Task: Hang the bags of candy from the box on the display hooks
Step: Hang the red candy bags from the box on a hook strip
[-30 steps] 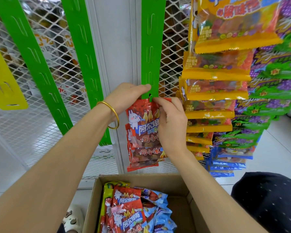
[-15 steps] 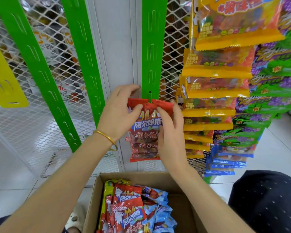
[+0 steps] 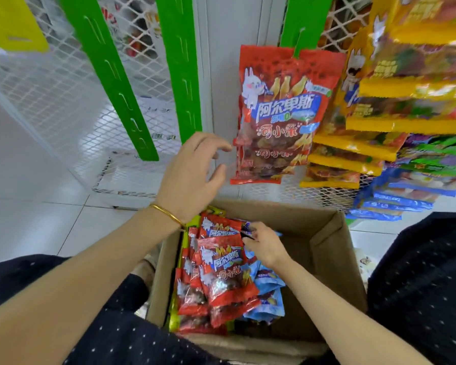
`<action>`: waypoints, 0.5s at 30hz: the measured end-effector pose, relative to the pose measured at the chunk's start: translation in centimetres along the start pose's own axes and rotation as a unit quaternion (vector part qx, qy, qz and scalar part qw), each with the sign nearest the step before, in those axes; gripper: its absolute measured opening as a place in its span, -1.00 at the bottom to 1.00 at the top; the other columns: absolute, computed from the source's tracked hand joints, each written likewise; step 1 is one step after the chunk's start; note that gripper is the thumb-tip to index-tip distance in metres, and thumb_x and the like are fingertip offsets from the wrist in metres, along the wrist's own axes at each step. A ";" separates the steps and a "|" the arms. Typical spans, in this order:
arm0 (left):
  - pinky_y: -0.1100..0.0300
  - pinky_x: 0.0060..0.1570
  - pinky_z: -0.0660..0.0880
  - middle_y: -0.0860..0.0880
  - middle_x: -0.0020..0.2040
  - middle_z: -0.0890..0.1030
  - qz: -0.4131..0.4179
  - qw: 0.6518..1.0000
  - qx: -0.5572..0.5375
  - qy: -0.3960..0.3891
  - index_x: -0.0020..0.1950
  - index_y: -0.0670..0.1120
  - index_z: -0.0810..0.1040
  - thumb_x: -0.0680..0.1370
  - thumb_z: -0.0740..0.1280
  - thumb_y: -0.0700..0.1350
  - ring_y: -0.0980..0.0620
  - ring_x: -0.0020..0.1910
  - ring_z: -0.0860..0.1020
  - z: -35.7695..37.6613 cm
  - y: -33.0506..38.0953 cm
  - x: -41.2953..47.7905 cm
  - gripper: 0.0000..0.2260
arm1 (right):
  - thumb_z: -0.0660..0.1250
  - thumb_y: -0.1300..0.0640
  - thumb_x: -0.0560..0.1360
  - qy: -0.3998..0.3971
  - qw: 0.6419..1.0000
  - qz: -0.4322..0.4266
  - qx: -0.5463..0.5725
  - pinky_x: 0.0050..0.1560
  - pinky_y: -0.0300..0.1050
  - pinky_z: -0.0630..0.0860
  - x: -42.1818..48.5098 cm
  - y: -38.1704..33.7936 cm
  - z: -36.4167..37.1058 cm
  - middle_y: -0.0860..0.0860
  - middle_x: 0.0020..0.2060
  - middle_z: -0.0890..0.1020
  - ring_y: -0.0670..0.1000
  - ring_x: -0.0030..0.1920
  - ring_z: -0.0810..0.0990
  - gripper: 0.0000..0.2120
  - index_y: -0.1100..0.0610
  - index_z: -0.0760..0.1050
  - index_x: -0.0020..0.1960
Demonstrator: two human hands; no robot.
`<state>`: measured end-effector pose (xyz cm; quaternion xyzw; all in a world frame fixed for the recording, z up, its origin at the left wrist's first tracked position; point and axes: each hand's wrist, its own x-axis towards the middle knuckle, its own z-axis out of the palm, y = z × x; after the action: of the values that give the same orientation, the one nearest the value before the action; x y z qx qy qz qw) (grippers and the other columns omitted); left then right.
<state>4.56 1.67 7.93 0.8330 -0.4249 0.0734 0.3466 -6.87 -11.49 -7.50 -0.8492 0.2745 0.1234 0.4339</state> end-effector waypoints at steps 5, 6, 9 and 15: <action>0.32 -0.11 0.41 0.02 0.06 0.41 -0.048 0.998 -0.014 -0.044 0.07 -0.10 0.52 0.47 0.29 -0.29 0.11 -0.07 0.47 0.5 -1.8 -0.6 -0.79 | 0.40 0.09 0.47 -0.004 0.992 0.097 0.083 0.17 -0.02 0.45 1.5 0.5 4.0 0.14 0.19 0.54 0.12 0.18 0.52 -0.47 0.25 0.30 0.33; 0.38 -0.14 0.36 0.03 0.05 0.40 -0.055 0.997 -0.019 -0.053 0.06 -0.09 0.52 0.47 0.29 -0.29 0.11 -0.07 0.47 0.7 -2.0 -0.6 -0.80 | 0.43 0.08 0.44 0.008 0.988 0.117 0.099 0.16 0.02 0.48 1.7 0.5 4.5 0.13 0.18 0.53 0.13 0.16 0.53 -0.43 0.25 0.30 0.33; 0.46 -0.20 0.30 0.00 0.05 0.43 -0.075 0.994 -0.030 -0.079 0.03 -0.08 0.53 0.47 0.28 -0.26 0.12 -0.07 0.49 1.4 -2.2 -0.4 -0.82 | 0.47 0.01 0.38 0.015 0.979 0.157 0.127 0.08 0.14 0.53 2.2 0.8 5.4 0.11 0.16 0.50 0.15 0.06 0.58 -0.38 0.22 0.28 0.29; 0.60 -0.20 0.29 -0.01 0.07 0.45 -0.137 0.985 -0.058 -0.092 0.02 -0.06 0.54 0.48 0.27 -0.28 0.20 -0.12 0.51 2.2 -2.8 -0.5 -0.82 | 0.47 -0.07 0.37 0.006 0.987 0.161 0.025 0.12 0.08 0.48 1.6 1.1 6.1 0.05 0.05 0.54 0.11 0.13 0.51 -0.41 0.18 0.29 0.21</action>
<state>6.00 1.70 4.70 0.8650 -0.3405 -0.0767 0.3605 -6.02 -7.67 -12.51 -0.7833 0.4134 0.1799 0.4280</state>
